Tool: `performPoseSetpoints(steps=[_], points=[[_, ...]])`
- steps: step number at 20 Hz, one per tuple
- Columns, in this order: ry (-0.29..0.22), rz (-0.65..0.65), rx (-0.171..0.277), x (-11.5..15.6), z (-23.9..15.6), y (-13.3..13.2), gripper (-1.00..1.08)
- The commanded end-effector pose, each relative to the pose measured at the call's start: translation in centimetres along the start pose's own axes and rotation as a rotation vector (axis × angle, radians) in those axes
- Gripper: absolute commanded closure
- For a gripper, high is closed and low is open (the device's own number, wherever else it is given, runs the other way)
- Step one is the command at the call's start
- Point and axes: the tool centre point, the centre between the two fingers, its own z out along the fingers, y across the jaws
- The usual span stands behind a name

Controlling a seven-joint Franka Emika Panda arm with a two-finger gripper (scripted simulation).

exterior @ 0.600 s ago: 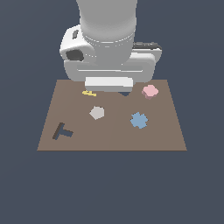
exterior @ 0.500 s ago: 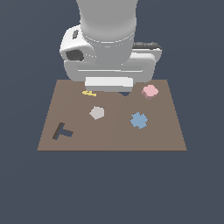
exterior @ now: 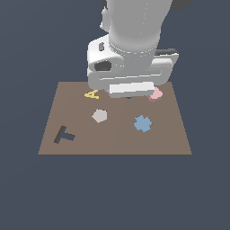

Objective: Insert a designated object into the corresponding slot on a board.

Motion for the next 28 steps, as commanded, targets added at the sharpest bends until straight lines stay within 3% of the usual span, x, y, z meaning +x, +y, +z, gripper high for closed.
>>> performPoseSetpoints(steps=[1,7,12,17,28], points=[[0.003,-0.068,-0.002,-0.4,1.2,-2.2,-0.92],[0.016,-0.267,-0.008,-2.2,4.6,-8.1,-0.92],[0.022,-0.374,-0.013,-3.7,6.6,-11.1,-0.92],[0.025,-0.422,-0.016,-4.5,7.5,-12.3,-0.92],[0.025,-0.425,-0.018,-4.5,9.3,-12.3,-0.92]])
